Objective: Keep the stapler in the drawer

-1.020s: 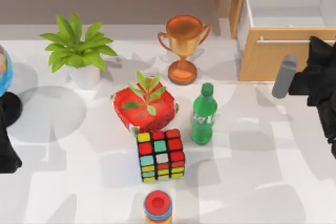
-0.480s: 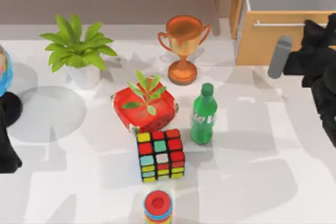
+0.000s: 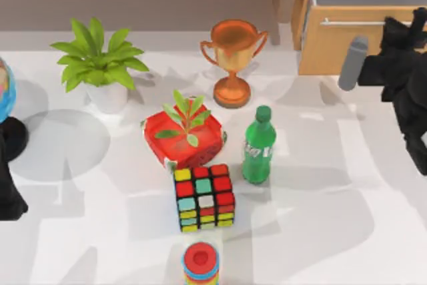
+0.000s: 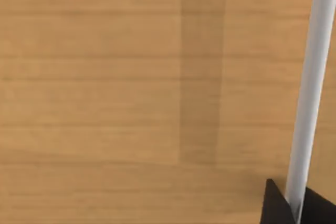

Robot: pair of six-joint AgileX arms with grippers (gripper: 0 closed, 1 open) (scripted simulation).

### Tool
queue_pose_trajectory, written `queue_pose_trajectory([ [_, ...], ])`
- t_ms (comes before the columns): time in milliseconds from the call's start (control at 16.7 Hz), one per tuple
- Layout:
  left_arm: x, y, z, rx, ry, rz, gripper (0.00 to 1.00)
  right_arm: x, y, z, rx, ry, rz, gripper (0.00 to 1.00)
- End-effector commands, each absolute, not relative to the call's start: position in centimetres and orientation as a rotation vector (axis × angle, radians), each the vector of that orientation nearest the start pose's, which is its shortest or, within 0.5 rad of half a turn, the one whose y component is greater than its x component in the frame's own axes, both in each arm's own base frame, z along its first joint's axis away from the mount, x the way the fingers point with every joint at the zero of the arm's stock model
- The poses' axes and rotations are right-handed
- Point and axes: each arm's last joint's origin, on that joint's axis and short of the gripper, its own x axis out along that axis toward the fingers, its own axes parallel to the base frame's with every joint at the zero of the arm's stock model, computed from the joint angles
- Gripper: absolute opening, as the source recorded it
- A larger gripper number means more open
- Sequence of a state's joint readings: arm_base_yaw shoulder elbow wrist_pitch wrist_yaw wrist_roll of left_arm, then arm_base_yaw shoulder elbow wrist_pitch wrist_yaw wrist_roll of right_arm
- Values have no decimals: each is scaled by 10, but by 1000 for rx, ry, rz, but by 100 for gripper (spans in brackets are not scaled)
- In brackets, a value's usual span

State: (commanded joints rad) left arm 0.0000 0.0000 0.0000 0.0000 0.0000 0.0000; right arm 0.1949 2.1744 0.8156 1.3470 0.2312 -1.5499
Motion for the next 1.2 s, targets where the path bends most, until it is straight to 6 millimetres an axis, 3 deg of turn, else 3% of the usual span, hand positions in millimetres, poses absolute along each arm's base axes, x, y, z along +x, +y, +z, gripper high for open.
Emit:
queue_pose_trajectory([
  [600,106,-1,160,0,0,0,100,437,70,88,-1565,17,0,0],
  [900,106,-1,160,0,0,0,100,439,70,88,-1565,16,-1,0],
  [1200,106,-1,160,0,0,0,100,439,70,88,-1565,16,-1,38],
])
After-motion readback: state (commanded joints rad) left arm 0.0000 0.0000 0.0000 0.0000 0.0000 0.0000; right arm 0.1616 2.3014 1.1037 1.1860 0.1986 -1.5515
